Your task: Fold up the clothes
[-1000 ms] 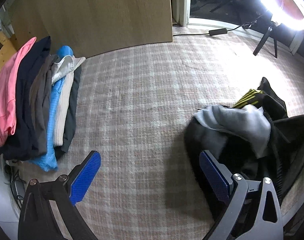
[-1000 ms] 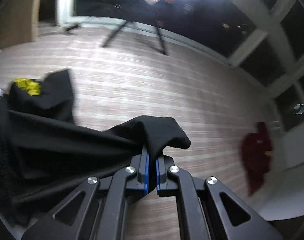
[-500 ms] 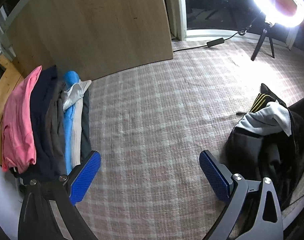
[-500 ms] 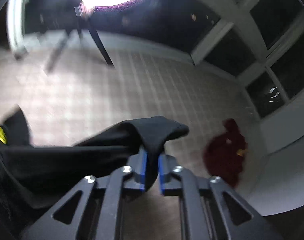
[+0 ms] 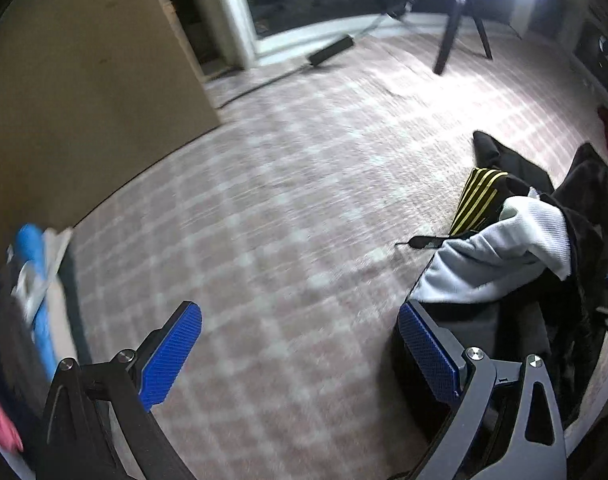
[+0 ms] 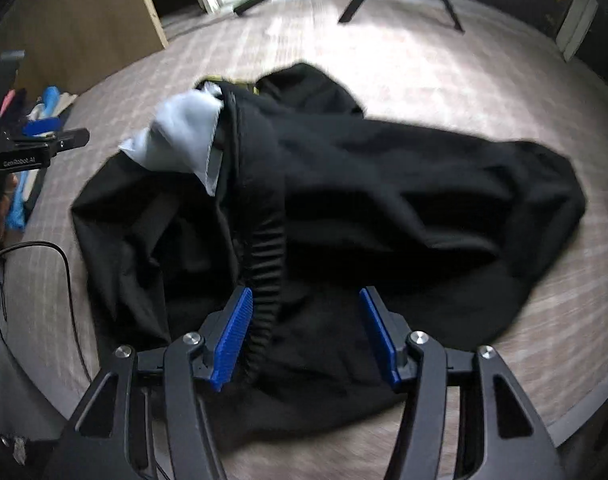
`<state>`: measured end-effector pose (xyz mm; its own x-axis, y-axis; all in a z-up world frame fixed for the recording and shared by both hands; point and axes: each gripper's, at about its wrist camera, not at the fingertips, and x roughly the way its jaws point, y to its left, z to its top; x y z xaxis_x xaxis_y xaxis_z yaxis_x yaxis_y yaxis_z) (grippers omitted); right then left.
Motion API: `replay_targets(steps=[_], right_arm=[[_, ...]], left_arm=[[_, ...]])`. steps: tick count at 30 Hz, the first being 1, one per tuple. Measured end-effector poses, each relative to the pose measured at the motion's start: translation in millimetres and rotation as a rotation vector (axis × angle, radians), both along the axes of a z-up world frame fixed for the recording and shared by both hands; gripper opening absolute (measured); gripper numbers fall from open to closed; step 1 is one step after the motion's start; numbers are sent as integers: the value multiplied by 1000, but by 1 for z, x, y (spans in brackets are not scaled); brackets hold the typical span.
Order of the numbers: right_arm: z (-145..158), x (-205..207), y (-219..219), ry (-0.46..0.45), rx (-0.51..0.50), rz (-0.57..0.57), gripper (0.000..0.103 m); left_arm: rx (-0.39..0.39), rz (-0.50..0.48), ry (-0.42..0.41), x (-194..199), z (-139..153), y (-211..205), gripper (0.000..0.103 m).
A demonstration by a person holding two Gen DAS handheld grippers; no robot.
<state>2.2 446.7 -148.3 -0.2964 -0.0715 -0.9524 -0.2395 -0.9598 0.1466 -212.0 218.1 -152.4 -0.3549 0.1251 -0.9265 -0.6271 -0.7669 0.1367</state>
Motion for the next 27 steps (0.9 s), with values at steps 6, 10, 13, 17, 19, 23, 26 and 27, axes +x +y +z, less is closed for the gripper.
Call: replay_targets(steps=[6,10,13,17,19,23,26,27], right_arm=[[-17,-20,-8,-12,-84,16,20],[-4,-19,-14,-18,-58,69,6],[17,-10,-7,3,-16,57,5],[31,-7,13,45,-83,31,16],[21,-23,19,23,-68,20,43],[3,-52,29,23,-98,29,43],[-15,-75,26,1,-94,53,43],[-20,-80,25,-7,-87,61,43]], left_arm=[[-5,-75,-32,-1,-15,18,99],[-3,-106,-40,2,-22,20,99],[3,-121,-46,6,-25,18,99],[27,-140,-67,13,-28,15,98],[20,-152,-72,17,-30,15,93],[-1,-176,-77,28,-34,16,91],[-15,-196,-56,35,-32,15,91],[-19,-203,-46,37,-31,15,91]])
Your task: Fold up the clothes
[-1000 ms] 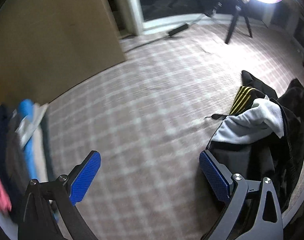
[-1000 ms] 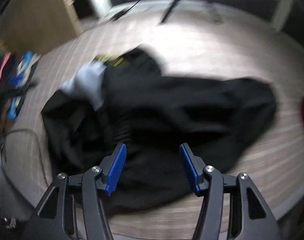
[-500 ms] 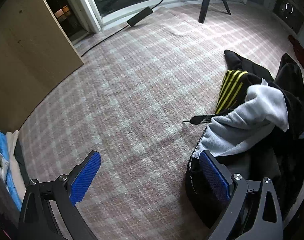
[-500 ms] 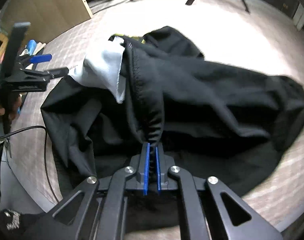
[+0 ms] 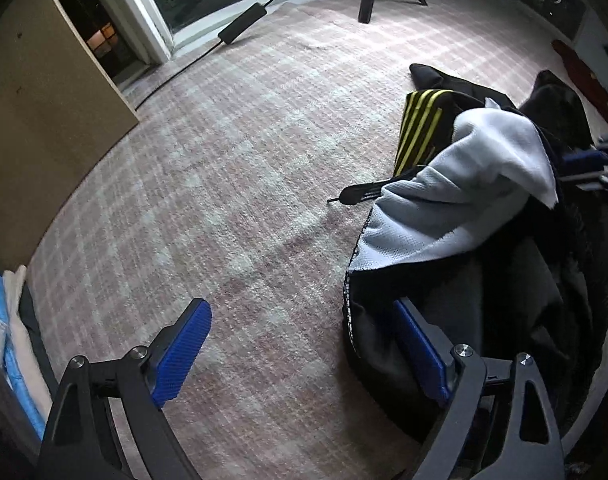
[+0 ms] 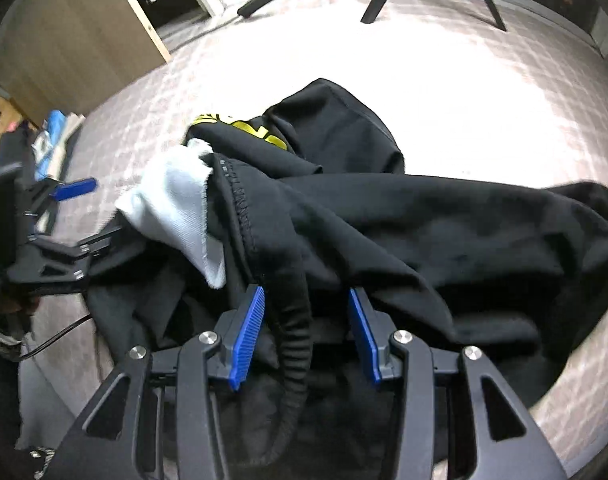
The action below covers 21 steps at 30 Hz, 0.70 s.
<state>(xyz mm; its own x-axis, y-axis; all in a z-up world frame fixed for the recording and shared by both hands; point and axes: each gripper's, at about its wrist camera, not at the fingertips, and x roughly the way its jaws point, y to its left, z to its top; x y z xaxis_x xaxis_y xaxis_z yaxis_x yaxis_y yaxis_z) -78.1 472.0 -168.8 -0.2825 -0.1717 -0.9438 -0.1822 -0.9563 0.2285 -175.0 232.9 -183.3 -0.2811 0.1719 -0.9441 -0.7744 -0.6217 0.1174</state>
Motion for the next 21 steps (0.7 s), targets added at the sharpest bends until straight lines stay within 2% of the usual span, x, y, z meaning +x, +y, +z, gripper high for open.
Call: replay_targets(steps=[2,3,4,5,7,10,12,14,15,16,19,21], right_arm=[[-8,-7,2,-6,-24,3,43],[-7,-6,3,-5,-49,1,37],[-6,-5,4,-4,-75,-2,23],[-5,-5,5,-1,-98,-1,16],[7,1,0,21,-113,26,10],[29,10,-14,72,-107,95,8],[40,14,-22,98,-73,137,8],[47,15,-28,108,-24,169,14],[45,13,-27,80,-10,170,30],[44,11,-26,60,3,167,41],[45,7,-14,66,33,120,41],[48,2,-12,99,13,123,41]], left_arm=[[4,2,-2,1,1,-2,91],[6,8,-5,1,1,-2,91],[7,17,-9,1,0,-3,91],[8,23,-13,3,-1,-5,91],[14,30,-18,4,-1,-6,91],[16,32,-19,6,0,-8,91],[18,32,-21,7,1,-9,91],[18,29,-20,9,3,-10,91],[16,27,-17,11,4,-11,91],[14,25,-15,12,5,-11,91],[8,18,-6,17,9,-12,91],[11,10,1,20,11,-13,91]])
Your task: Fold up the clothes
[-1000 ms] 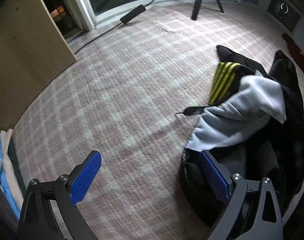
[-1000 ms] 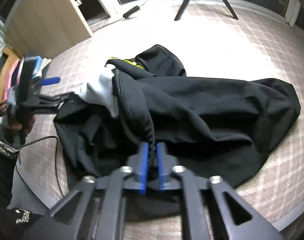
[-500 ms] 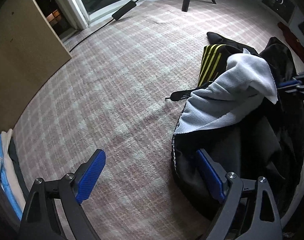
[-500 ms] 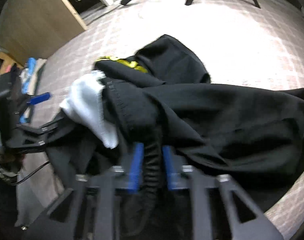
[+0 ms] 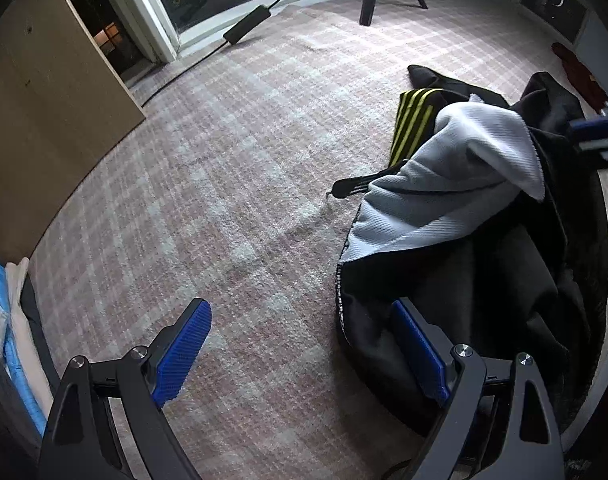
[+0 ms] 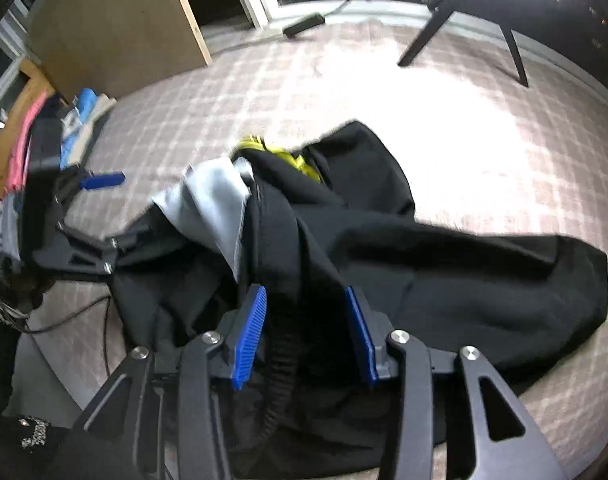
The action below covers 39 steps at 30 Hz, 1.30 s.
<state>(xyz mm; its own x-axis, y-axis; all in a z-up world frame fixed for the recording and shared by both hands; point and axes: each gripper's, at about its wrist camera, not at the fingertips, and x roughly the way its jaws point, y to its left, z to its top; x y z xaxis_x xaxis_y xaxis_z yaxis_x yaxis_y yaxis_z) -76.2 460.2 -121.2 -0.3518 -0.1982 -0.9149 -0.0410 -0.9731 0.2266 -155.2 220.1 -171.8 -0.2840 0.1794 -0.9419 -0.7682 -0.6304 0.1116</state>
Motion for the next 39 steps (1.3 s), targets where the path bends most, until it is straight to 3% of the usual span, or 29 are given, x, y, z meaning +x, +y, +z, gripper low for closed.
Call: replay_targets(steps=[2,9,11,12,17,21,23,26,33,37,39], right_arm=[[1,-9,-3,21,-22,25,41],[-41,-40,-6,-71,-34,63,40],[-51,-43,1,-82,-98,37,26],[-51,-43,2,-80,-121,24,24],[6,-9,-19,31,-35,103,21],[56,46,-32,85,164,213,16],[66,82,-24,61,275,247,10],[43,119,-8,-37,407,214,7],[0,153,24,-90,436,64,6],[-8,169,34,-95,444,5,6],[-7,173,42,-85,439,-35,6]], left_arm=[[1,-9,6,3,2,-1,91],[7,6,-1,7,-1,2,91],[9,14,-5,9,0,-2,91],[8,21,-6,8,1,-4,91],[20,53,-13,-6,5,-16,91],[48,60,-32,-8,15,-23,91],[64,42,-35,-5,23,-19,91],[89,-29,-46,1,28,-1,91],[99,-323,-118,25,25,78,91],[19,-440,-116,49,7,100,91],[-35,-473,-88,65,-7,104,85]])
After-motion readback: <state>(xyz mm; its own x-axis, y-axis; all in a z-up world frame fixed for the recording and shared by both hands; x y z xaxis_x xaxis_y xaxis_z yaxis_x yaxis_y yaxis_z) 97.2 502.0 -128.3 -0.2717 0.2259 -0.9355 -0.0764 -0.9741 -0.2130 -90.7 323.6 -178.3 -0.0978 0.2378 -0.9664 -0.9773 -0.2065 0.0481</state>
